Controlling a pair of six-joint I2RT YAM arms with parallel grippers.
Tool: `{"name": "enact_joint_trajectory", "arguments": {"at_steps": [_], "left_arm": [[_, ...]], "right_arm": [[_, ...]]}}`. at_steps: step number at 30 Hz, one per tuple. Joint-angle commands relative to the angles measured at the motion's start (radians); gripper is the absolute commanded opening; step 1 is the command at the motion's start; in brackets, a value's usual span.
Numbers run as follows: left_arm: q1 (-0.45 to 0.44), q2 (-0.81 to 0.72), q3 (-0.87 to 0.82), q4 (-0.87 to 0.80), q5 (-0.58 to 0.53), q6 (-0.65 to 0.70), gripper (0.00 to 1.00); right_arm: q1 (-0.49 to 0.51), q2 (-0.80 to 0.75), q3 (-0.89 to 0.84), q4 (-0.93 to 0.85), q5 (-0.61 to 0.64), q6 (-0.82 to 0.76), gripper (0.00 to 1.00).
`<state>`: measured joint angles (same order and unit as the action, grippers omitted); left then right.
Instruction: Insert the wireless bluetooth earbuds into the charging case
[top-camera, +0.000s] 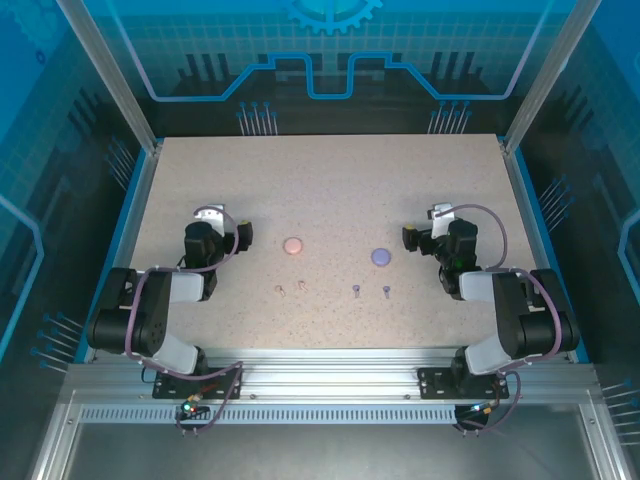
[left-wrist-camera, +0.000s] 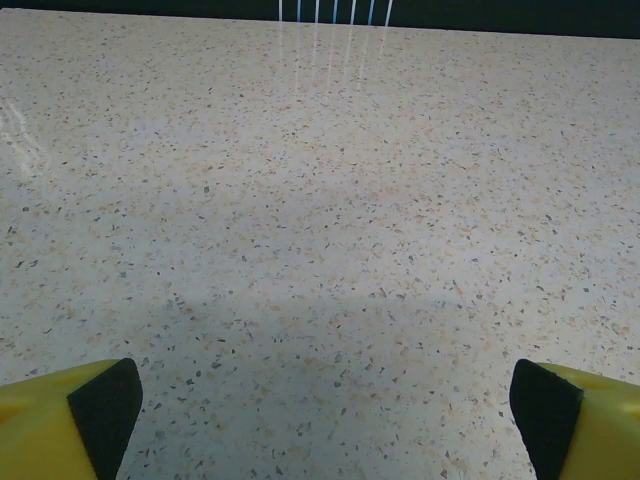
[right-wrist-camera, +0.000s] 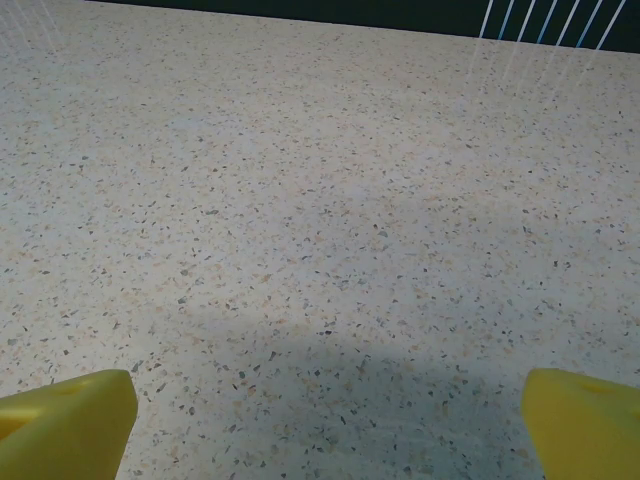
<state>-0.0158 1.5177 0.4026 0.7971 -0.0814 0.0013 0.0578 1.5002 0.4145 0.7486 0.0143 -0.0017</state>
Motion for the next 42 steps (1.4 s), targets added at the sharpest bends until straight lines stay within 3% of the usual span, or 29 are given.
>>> {"name": "enact_joint_trajectory", "arguments": {"at_steps": [1,19,21,24,30,36,40,42], "left_arm": [[0.002,0.003,0.006,0.011,-0.002,-0.001,0.99],[0.007,0.002,0.006,0.007,0.008,-0.002,0.99],[0.005,-0.026,0.002,-0.004,0.010,-0.001,0.98],[0.004,-0.100,0.039,-0.129,-0.033,-0.014,0.99],[0.001,-0.241,0.147,-0.426,-0.044,-0.094,0.99],[-0.017,-0.329,0.294,-0.729,0.090,-0.367,0.99],[-0.052,-0.286,0.403,-0.900,0.198,-0.617,0.99],[-0.090,-0.263,0.415,-0.909,0.231,-0.691,0.99]], "right_arm": [[-0.012,0.005,0.020,0.000,-0.011,-0.014,1.00],[-0.020,0.000,0.020,0.000,-0.003,0.001,1.00],[-0.013,-0.069,0.062,-0.126,0.055,0.017,1.00],[-0.013,-0.194,0.188,-0.453,0.078,0.091,1.00],[-0.031,-0.305,0.439,-0.982,0.199,0.435,1.00],[-0.010,-0.240,0.640,-1.317,-0.027,0.502,0.95],[0.081,-0.183,0.678,-1.421,-0.062,0.621,0.91],[0.137,-0.135,0.694,-1.457,-0.036,0.672,0.90]]}}
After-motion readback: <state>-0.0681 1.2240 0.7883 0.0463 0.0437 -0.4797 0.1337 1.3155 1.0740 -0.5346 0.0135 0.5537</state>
